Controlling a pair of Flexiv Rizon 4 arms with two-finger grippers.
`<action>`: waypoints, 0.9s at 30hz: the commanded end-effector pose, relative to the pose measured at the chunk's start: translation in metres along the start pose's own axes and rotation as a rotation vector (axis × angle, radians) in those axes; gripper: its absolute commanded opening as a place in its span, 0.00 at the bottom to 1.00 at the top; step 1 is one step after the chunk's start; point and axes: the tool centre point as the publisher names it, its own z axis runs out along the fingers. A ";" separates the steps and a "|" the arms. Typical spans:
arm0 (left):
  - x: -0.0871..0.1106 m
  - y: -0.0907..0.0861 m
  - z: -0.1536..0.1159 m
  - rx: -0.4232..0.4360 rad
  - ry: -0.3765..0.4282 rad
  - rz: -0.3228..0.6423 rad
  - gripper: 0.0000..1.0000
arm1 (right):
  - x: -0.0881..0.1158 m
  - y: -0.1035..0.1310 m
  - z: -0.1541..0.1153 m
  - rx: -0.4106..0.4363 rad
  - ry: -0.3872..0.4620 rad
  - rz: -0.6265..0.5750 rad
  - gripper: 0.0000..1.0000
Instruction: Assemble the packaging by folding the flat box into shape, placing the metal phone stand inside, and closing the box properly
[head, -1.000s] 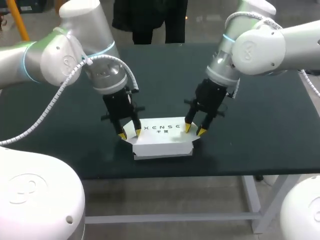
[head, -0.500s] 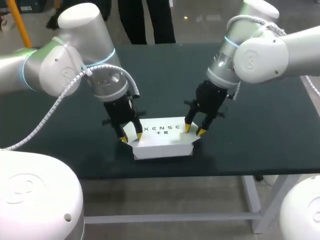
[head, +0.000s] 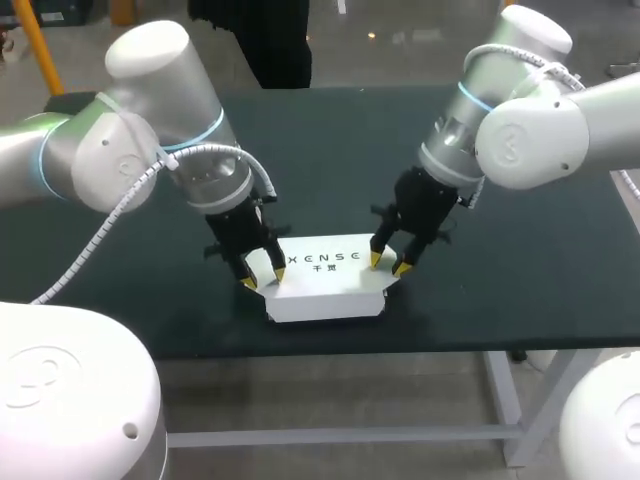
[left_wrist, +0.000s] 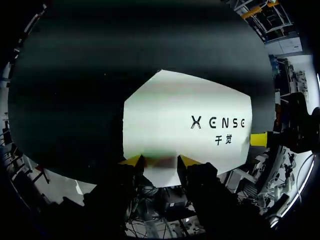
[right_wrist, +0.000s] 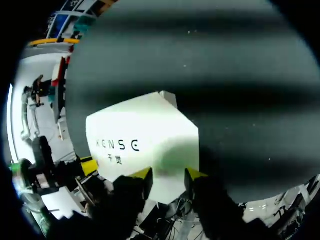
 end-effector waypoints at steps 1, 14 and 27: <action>0.001 0.000 0.004 0.006 -0.006 -0.003 0.47 | -0.003 -0.003 0.003 -0.016 0.012 -0.010 0.46; 0.002 -0.003 0.011 0.052 0.003 -0.032 0.47 | -0.006 -0.007 0.010 -0.078 0.029 -0.035 0.47; 0.003 -0.011 0.014 0.072 0.013 -0.067 0.45 | -0.007 -0.004 0.009 -0.085 0.054 -0.018 0.48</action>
